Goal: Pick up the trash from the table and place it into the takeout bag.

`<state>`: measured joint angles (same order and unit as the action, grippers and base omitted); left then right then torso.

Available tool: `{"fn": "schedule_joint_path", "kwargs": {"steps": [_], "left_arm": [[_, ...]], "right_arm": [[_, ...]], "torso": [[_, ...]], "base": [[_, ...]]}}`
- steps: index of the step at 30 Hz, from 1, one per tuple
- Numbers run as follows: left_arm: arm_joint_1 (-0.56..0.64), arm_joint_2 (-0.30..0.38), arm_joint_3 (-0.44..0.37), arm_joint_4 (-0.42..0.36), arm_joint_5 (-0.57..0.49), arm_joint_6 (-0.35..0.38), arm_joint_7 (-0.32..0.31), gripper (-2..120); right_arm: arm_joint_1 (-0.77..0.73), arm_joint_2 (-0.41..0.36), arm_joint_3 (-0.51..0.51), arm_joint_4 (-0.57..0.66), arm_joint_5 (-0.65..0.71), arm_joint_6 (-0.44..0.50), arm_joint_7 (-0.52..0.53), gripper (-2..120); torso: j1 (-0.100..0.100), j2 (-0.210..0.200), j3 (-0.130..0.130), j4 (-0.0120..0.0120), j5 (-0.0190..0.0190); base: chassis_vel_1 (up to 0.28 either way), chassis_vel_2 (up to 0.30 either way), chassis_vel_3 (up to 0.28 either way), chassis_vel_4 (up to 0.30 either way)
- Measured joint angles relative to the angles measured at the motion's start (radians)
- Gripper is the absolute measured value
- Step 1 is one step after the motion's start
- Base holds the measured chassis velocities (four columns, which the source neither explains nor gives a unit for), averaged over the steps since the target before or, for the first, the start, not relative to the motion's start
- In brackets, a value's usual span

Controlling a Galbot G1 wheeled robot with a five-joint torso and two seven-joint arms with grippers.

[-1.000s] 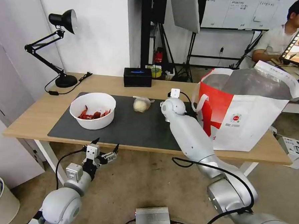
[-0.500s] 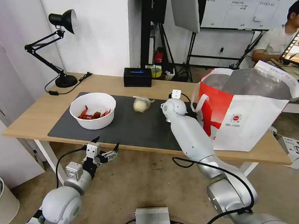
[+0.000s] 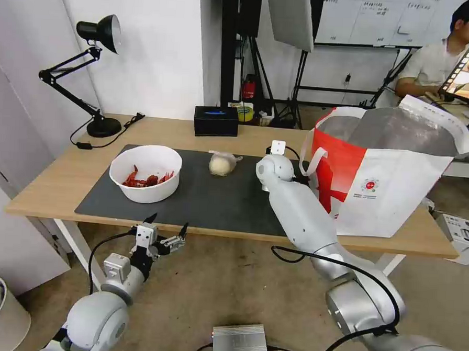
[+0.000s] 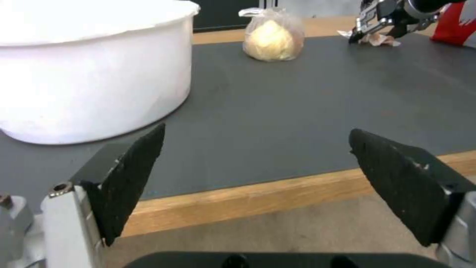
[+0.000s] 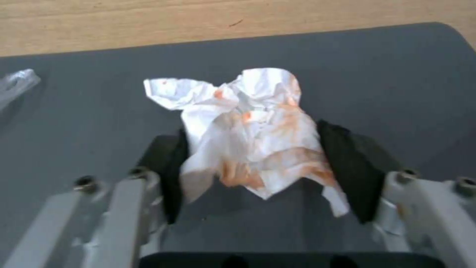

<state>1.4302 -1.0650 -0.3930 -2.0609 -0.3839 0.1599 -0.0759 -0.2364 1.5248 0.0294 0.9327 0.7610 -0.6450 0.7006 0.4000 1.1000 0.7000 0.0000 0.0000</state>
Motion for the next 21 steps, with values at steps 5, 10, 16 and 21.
{"fn": "schedule_joint_path", "kwargs": {"steps": [5, 10, 16, 21], "left_arm": [[0.000, -0.001, 0.003, -0.001, 0.000, -0.001, -0.001, 100], [0.000, 0.001, 0.003, -0.003, 0.000, -0.002, -0.001, 100], [0.000, 0.000, 0.004, -0.004, 0.000, -0.003, -0.002, 100], [0.001, -0.001, 0.005, -0.004, 0.000, -0.003, -0.002, 100]], "right_arm": [[0.000, -0.002, -0.001, 0.003, 0.007, 0.001, 0.006, 44], [-0.002, -0.004, 0.000, 0.006, 0.008, 0.002, 0.009, 23], [-0.009, -0.015, 0.000, 0.022, 0.009, 0.004, 0.012, 3], [-0.021, -0.027, -0.007, 0.062, 0.012, 0.005, 0.025, 0]], "torso": [[0.000, 0.000, 0.000, 0.0000, 0.0000], [0.000, 0.000, 0.000, 0.0000, 0.0000], [0.000, 0.000, 0.000, 0.0000, 0.0000], [0.000, 0.000, 0.000, 0.0000, 0.0000]], "base": [[0.000, 0.000, 0.000, 0.000], [0.000, 0.000, 0.000, 0.000], [0.000, 0.000, 0.000, 0.000], [0.000, 0.000, 0.000, 0.000]]}}
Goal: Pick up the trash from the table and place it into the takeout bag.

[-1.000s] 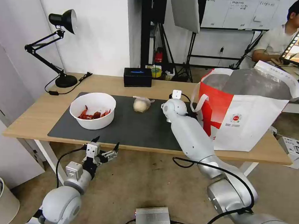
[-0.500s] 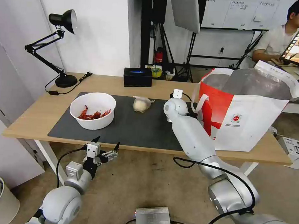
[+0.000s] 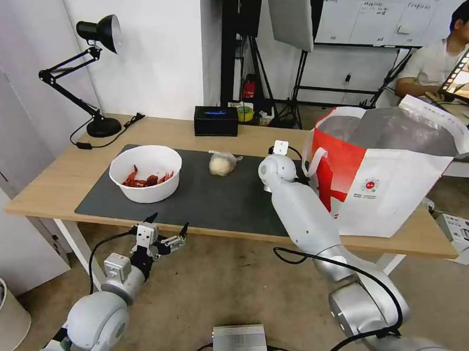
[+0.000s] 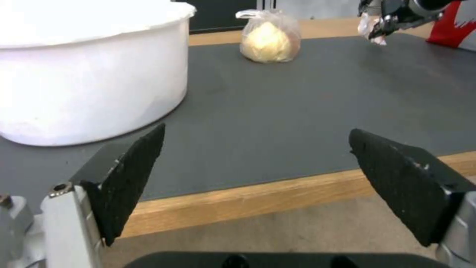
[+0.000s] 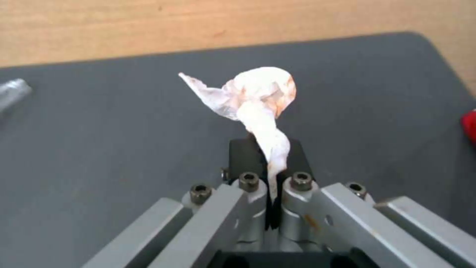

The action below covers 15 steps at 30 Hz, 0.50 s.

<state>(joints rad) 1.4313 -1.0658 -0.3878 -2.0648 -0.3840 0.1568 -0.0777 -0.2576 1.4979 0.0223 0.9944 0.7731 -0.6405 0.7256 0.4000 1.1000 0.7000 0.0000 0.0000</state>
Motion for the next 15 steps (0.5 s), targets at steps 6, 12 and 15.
{"fn": "schedule_joint_path", "kwargs": {"steps": [6, 12, 15], "left_arm": [[0.006, 0.005, -0.012, -0.007, -0.003, 0.000, 0.000, 100], [0.013, 0.005, -0.022, -0.014, -0.004, -0.001, 0.000, 100], [0.017, 0.004, -0.026, -0.015, -0.004, -0.001, 0.000, 100]], "right_arm": [[-0.013, -0.023, -0.024, 0.084, 0.028, -0.002, 0.030, 0], [-0.021, -0.043, -0.044, 0.153, 0.033, -0.005, 0.046, 0], [-0.028, -0.051, -0.056, 0.190, 0.031, -0.005, 0.055, 0]], "torso": [[0.000, 0.000, 0.000, 0.0000, 0.0000], [0.000, 0.000, 0.000, -0.0001, 0.0000], [0.000, 0.000, 0.000, 0.0000, 0.0000]], "base": [[0.000, 0.000, 0.000, 0.000], [0.000, 0.000, 0.000, 0.000], [0.000, 0.000, 0.000, 0.000]]}}
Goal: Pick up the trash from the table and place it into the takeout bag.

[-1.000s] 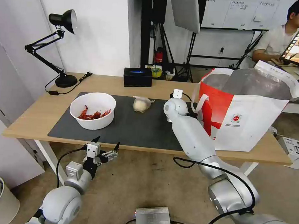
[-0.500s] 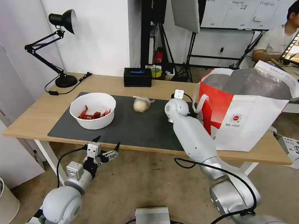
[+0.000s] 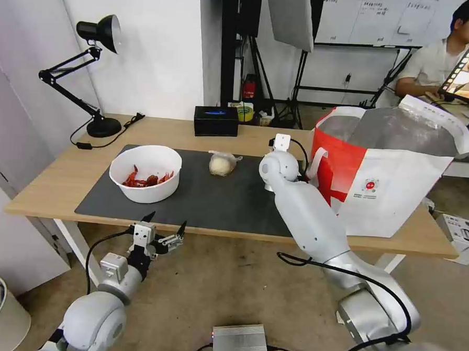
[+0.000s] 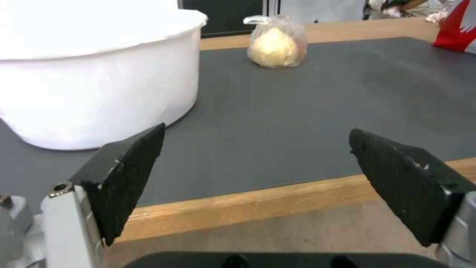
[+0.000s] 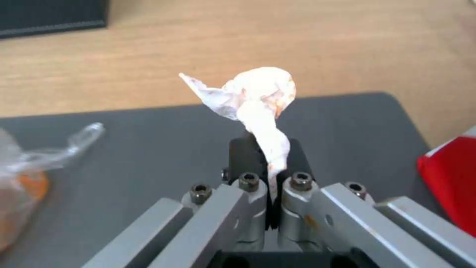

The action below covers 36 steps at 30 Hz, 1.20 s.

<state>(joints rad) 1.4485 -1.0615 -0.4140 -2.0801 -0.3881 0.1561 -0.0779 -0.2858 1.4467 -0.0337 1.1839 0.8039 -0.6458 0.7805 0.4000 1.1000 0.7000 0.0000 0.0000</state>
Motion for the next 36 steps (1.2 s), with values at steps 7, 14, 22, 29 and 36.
{"fn": "schedule_joint_path", "kwargs": {"steps": [7, 14, 22, 29, 36], "left_arm": [[0.007, -0.006, -0.007, -0.004, 0.000, -0.001, 0.000, 100], [0.013, -0.009, -0.016, -0.005, 0.000, -0.001, 0.000, 100], [0.039, -0.021, -0.042, -0.020, 0.002, -0.002, 0.000, 100], [0.074, -0.035, -0.073, -0.046, 0.008, -0.003, 0.000, 100], [0.119, -0.067, -0.113, -0.069, 0.029, -0.019, 0.001, 100]], "right_arm": [[-0.026, -0.026, -0.021, 0.093, -0.020, 0.001, 0.008, 0], [-0.036, -0.051, -0.040, 0.175, -0.012, 0.003, -0.001, 0], [-0.035, -0.055, -0.068, 0.209, -0.071, 0.073, -0.081, 0], [-0.022, -0.041, -0.093, 0.250, -0.098, 0.096, -0.103, 0], [-0.004, -0.045, -0.127, 0.308, -0.124, 0.088, -0.100, 0]], "torso": [[0.000, 0.000, 0.000, 0.0000, 0.0000], [0.000, 0.000, 0.000, 0.0000, 0.0000], [0.000, 0.000, 0.000, -0.0001, 0.0000], [0.000, 0.000, 0.000, 0.0000, -0.0003], [0.000, 0.000, 0.000, 0.0004, -0.0002]], "base": [[0.000, 0.000, 0.000, 0.000], [0.000, 0.000, 0.000, 0.000], [0.000, 0.000, 0.000, 0.000], [0.000, 0.000, 0.000, 0.000], [0.000, 0.000, 0.000, 0.000]]}}
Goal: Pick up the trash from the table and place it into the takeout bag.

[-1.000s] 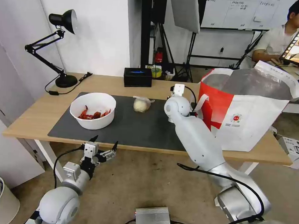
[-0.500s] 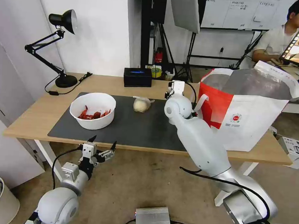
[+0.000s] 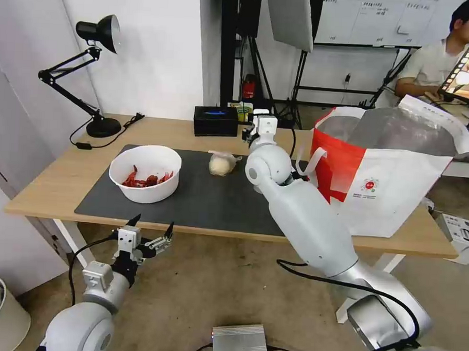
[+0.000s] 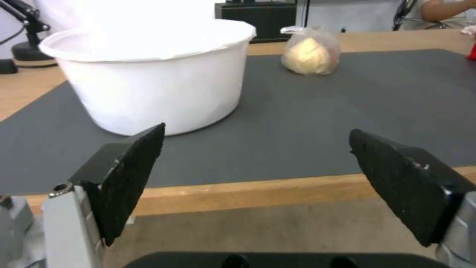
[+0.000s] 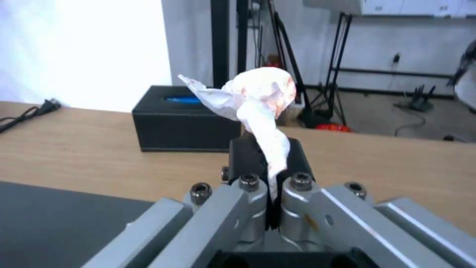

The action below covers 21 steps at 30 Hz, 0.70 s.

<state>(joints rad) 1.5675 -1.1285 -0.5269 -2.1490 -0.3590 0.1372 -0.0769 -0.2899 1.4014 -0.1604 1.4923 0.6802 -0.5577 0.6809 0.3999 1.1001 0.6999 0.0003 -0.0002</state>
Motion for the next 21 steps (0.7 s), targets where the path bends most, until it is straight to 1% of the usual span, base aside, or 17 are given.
{"fn": "schedule_joint_path", "kwargs": {"steps": [4, 11, 13, 16, 17, 19, 21], "left_arm": [[0.007, -0.008, -0.002, -0.008, 0.006, -0.001, 0.001, 100], [0.010, -0.007, -0.007, -0.008, 0.008, -0.003, 0.003, 100], [0.010, -0.007, -0.007, -0.008, 0.008, -0.003, 0.003, 100], [0.009, -0.008, -0.007, -0.005, 0.008, -0.003, 0.003, 100], [0.009, -0.008, -0.007, -0.005, 0.008, -0.003, 0.003, 100], [0.010, -0.009, -0.007, -0.003, 0.009, -0.003, 0.003, 100], [0.010, -0.010, -0.007, -0.002, 0.009, -0.003, 0.003, 100]], "right_arm": [[-0.008, -0.023, 0.000, 0.025, -0.037, -0.010, 0.003, 0], [-0.031, -0.051, 0.025, 0.058, -0.114, -0.012, -0.016, 0], [-0.037, -0.054, 0.032, 0.066, -0.133, -0.004, -0.024, 0], [-0.053, -0.064, 0.053, 0.080, -0.215, 0.040, -0.050, 0], [-0.053, -0.064, 0.053, 0.080, -0.215, 0.040, -0.050, 0], [-0.069, -0.073, 0.075, 0.098, -0.283, 0.076, -0.065, 0], [-0.074, -0.078, 0.085, 0.108, -0.301, 0.082, -0.071, 0]], "torso": [[0.000, 0.000, 0.000, -0.0006, 0.0003], [0.000, 0.000, 0.000, -0.0003, 0.0002], [0.000, 0.000, 0.000, -0.0004, 0.0003], [0.000, 0.000, 0.000, -0.0004, 0.0003], [0.000, 0.000, 0.000, -0.0004, 0.0003], [0.000, 0.000, 0.000, -0.0003, 0.0003], [0.000, 0.000, 0.000, -0.0003, 0.0003]], "base": [[0.000, 0.000, 0.000, 0.000], [0.000, 0.000, 0.000, 0.000], [0.000, 0.000, 0.000, 0.000], [0.000, 0.000, 0.000, 0.000], [0.000, 0.000, 0.000, 0.000], [0.000, 0.000, 0.000, 0.000], [0.000, 0.000, 0.000, 0.000]]}}
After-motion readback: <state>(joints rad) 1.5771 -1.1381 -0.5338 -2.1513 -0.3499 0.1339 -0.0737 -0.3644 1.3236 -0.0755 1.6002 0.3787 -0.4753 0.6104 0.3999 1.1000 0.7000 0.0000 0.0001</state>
